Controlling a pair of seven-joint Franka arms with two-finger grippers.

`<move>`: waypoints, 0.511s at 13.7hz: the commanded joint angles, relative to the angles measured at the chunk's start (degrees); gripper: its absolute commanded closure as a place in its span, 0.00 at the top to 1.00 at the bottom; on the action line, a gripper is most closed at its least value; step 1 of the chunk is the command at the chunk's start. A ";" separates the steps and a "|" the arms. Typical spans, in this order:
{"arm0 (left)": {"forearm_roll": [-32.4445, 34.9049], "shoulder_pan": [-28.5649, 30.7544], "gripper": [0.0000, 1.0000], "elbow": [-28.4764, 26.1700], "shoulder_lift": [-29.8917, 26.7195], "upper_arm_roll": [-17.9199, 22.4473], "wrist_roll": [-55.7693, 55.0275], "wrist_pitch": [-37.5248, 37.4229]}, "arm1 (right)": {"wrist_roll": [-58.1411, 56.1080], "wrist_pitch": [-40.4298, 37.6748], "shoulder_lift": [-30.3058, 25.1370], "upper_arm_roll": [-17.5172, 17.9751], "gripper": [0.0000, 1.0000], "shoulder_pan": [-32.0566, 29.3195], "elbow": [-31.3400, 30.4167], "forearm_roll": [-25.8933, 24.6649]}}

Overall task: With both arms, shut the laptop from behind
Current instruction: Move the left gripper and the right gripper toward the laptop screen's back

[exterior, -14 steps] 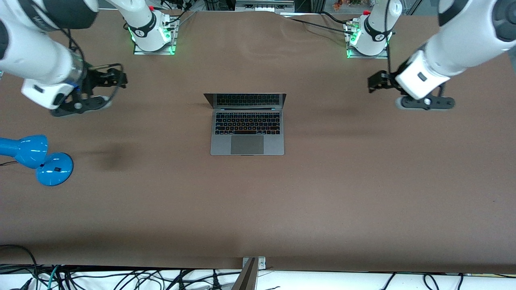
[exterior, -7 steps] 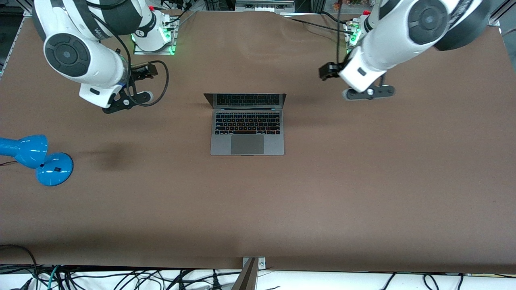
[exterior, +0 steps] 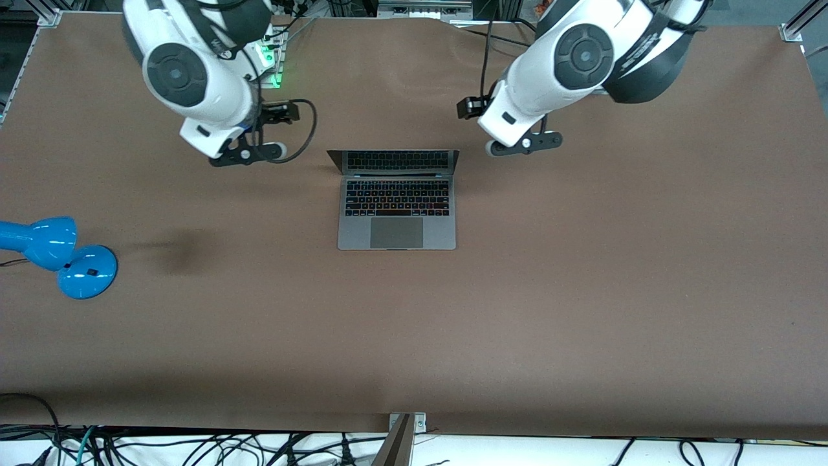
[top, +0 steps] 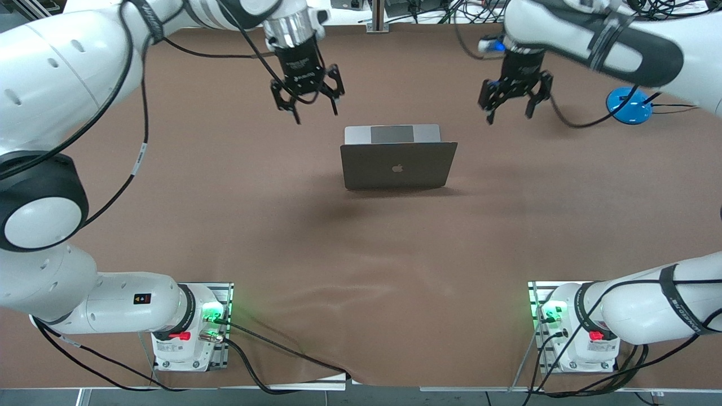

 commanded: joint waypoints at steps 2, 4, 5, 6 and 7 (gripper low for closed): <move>-0.97 -4.81 0.43 -0.92 4.65 -0.32 -2.05 6.33 | 8.41 8.09 -3.07 5.22 1.00 -0.39 -6.94 2.52; -0.79 -6.23 0.08 -2.06 5.53 -0.32 -2.49 9.16 | 11.23 9.43 -1.67 7.60 1.00 -0.39 -7.39 2.97; -0.79 -6.32 0.00 -2.50 5.88 -0.32 -2.67 9.25 | 11.42 9.52 -0.61 8.56 0.99 -0.39 -7.39 3.06; -0.79 -6.24 0.00 -2.86 6.32 -0.32 -2.85 9.26 | 12.20 9.87 0.01 9.88 0.85 -0.39 -7.39 4.10; -0.79 -6.15 0.00 -2.86 7.11 -0.32 -2.85 9.26 | 13.60 10.83 0.62 10.33 0.73 -0.39 -7.30 4.37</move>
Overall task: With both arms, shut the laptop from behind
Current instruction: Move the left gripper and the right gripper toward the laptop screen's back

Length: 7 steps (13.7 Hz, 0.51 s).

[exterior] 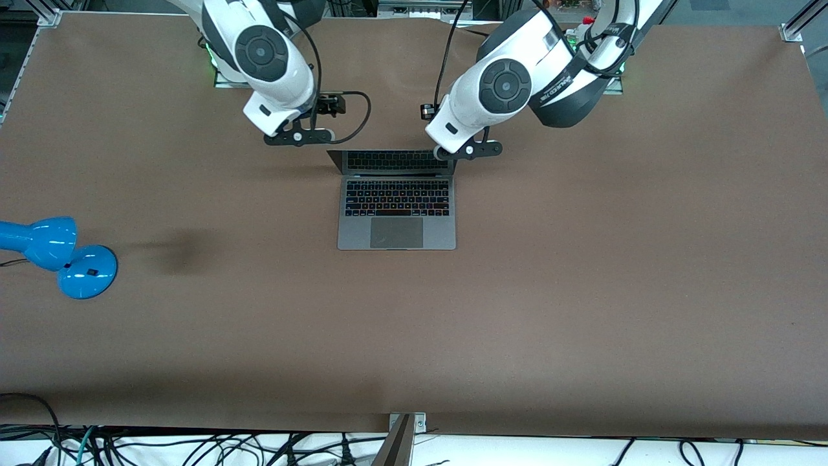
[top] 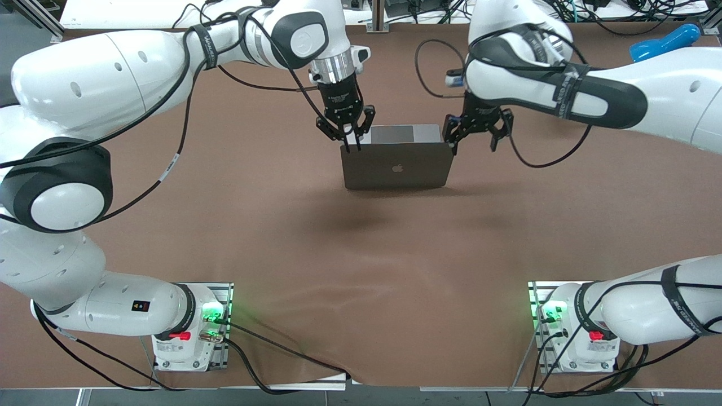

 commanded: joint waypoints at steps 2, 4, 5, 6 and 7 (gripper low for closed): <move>-0.70 0.82 0.00 -0.69 1.75 -0.06 -0.51 0.48 | 2.37 2.51 1.45 1.58 0.11 -0.17 -0.23 1.65; -0.61 0.91 0.00 -1.22 2.63 0.20 -0.51 1.27 | 2.46 2.69 2.85 2.72 0.00 -0.08 -0.14 1.74; -0.61 1.00 0.00 -1.39 3.16 0.20 -0.51 1.54 | 2.46 3.47 3.29 3.07 0.00 -0.08 -0.06 1.65; -0.61 1.00 0.00 -1.66 3.43 0.29 -0.51 2.32 | 2.46 4.61 3.47 3.08 0.00 -0.08 0.03 1.65; -0.61 1.09 0.00 -2.18 3.86 0.37 -0.51 3.46 | 2.46 5.06 3.47 3.16 0.00 -0.08 0.03 1.65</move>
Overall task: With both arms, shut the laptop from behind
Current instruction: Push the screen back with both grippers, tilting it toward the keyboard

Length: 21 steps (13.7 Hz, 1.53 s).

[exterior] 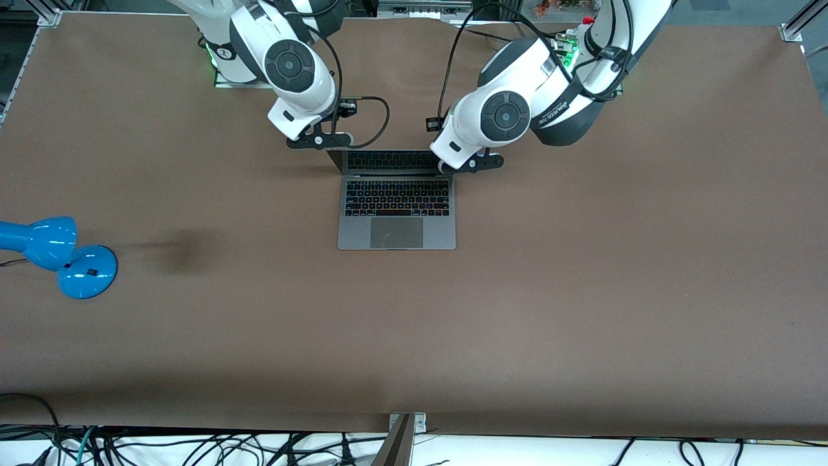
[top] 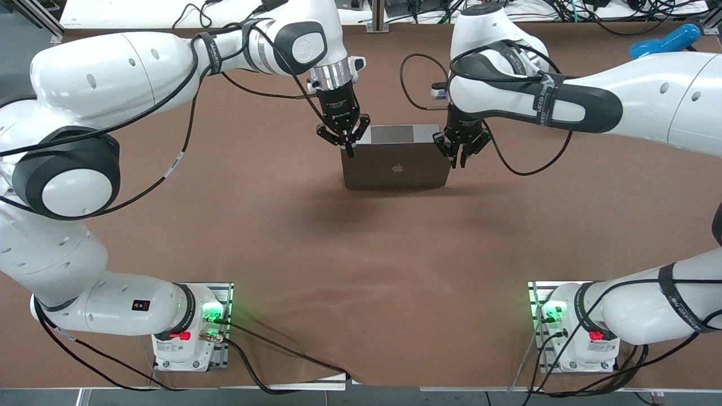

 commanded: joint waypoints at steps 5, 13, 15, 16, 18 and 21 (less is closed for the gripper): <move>1.23 0.34 0.00 -1.91 2.69 -0.10 -0.50 5.51 | -0.01 1.26 0.04 0.56 0.00 0.04 1.13 -0.25; 2.64 0.34 0.00 -0.86 5.33 1.57 -0.06 9.55 | -0.11 7.14 5.65 0.48 0.00 0.04 2.54 -0.69; 2.55 0.34 0.00 -0.68 5.68 1.66 0.02 10.17 | -0.11 7.23 7.94 0.48 0.00 0.65 4.72 -1.13; 2.55 0.34 0.00 -0.60 5.94 1.66 0.29 10.34 | -0.11 7.23 8.99 0.48 0.00 0.74 5.95 -2.70; 2.73 0.25 0.00 0.89 6.91 2.79 0.46 10.43 | -0.11 7.41 11.71 0.48 0.00 0.74 8.50 -5.77; 5.01 -0.28 0.00 3.35 9.36 3.24 0.11 10.43 | -0.11 9.42 15.58 0.39 0.00 0.65 12.02 -8.25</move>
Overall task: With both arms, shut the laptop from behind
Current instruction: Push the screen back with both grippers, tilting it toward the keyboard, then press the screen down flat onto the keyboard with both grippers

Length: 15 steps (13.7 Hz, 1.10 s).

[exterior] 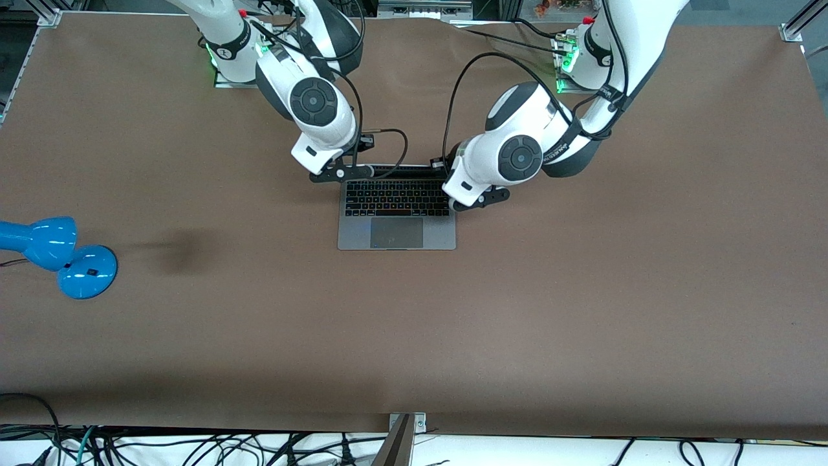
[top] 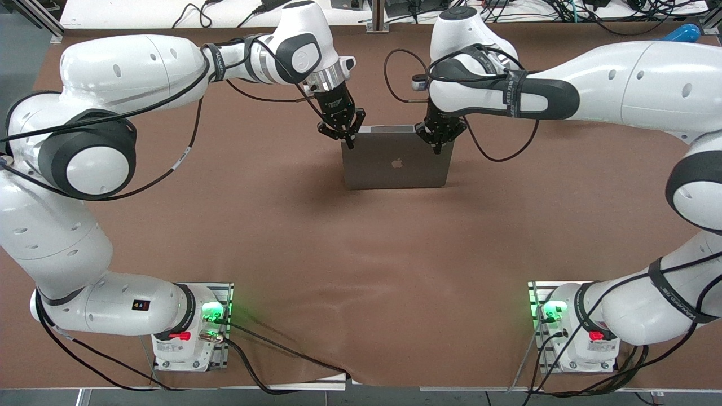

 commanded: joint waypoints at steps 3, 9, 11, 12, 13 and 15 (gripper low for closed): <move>2.10 -0.52 0.00 5.61 4.78 0.77 0.10 -0.17 | -0.05 4.48 4.49 -0.04 0.00 -0.69 3.75 -2.48; 5.44 -0.61 0.00 8.17 8.04 2.10 -0.34 -0.17 | -0.05 7.92 9.49 -1.01 0.00 -1.30 7.70 -5.12; 6.48 -0.70 0.00 8.26 9.36 2.62 -0.43 -0.09 | -0.05 7.92 11.43 -1.54 0.00 -1.30 9.46 -5.30; 6.93 -0.70 0.00 8.60 10.23 2.62 -0.43 0.26 | -0.05 7.92 12.04 -1.71 0.00 -1.30 9.99 -5.38; 6.93 -0.70 0.00 8.87 10.85 2.71 -0.43 1.57 | -0.13 7.92 12.57 -1.72 0.00 -1.30 10.52 -5.56; 7.02 -0.70 0.00 9.05 12.17 2.80 -0.43 3.42 | -0.13 7.92 13.89 -1.89 0.00 -1.39 11.92 -6.44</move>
